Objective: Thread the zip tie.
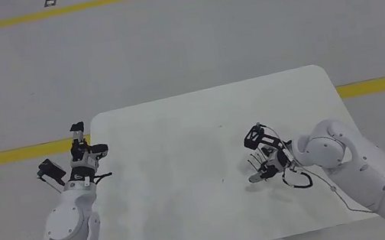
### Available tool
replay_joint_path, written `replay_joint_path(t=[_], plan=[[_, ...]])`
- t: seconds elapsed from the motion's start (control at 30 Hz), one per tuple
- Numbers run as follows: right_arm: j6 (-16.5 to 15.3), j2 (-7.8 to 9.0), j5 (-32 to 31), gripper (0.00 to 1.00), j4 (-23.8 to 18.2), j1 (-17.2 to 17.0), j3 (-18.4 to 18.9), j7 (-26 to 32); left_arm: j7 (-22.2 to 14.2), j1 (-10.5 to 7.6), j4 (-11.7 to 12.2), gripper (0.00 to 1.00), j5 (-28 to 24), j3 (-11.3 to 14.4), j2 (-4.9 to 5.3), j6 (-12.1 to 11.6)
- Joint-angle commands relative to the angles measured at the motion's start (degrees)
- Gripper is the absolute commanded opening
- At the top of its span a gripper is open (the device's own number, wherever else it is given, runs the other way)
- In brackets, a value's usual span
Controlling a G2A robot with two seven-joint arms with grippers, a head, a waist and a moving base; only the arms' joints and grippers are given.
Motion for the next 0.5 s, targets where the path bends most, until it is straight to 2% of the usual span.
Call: replay_joint_path(t=[0.0,0.07,0.23,0.33,0.47], plan=[[0.0,0.15,-0.2,0.68,0.2,-0.1,0.1,-0.2,0.0,0.00,0.0,1.00,0.0,0.0,0.00,0.0],[0.0,0.29,-0.4,0.51,0.3,-0.3,0.3,-0.6,0.0,0.00,0.0,1.00,0.0,0.0,0.00,0.0],[0.0,0.77,-0.3,0.42,0.5,-0.6,0.7,-1.5,0.0,0.00,0.0,1.00,0.0,0.0,0.00,0.0],[0.0,1.10,-0.6,0.27,0.4,-0.7,1.0,-1.9,0.0,0.00,0.0,1.00,0.0,0.0,0.00,0.0],[0.0,1.42,-2.1,0.25,0.3,-1.0,1.5,-2.2,0.0,0.00,0.0,1.00,0.0,0.0,0.00,0.0]])
